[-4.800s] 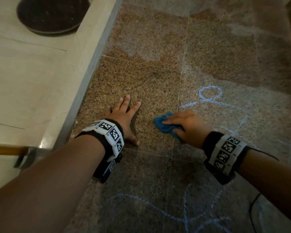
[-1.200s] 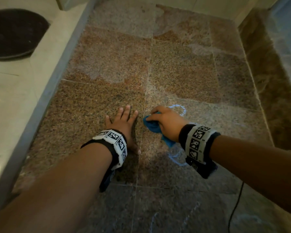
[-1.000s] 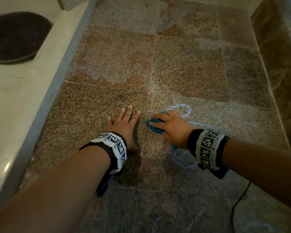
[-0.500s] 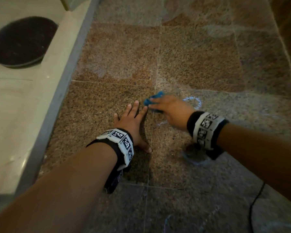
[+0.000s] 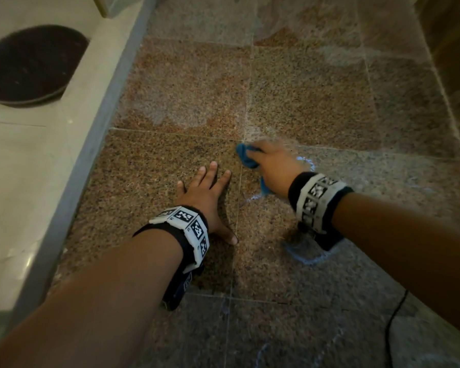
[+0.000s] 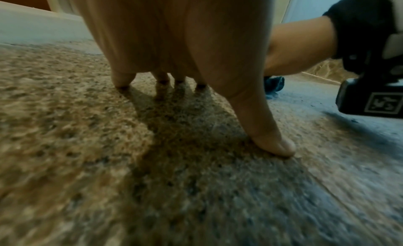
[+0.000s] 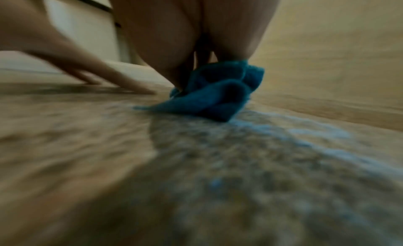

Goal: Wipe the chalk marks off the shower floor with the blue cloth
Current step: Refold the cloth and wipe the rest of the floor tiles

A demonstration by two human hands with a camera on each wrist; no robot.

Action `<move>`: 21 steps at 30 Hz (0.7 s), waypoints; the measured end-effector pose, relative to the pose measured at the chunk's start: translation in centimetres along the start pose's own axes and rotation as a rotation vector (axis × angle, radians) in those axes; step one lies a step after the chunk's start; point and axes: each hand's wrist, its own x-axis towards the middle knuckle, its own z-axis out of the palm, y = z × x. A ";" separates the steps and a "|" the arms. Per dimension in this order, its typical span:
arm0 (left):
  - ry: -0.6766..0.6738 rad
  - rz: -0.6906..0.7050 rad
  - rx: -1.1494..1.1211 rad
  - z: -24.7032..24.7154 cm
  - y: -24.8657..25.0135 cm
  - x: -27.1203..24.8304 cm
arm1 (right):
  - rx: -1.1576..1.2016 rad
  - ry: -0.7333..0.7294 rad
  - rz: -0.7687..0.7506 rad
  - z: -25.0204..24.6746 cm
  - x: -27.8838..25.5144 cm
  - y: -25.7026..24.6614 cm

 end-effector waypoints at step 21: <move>0.019 0.002 -0.026 0.1 -0.1 0.1 | 0.059 0.021 0.200 -0.3 0.8 1.4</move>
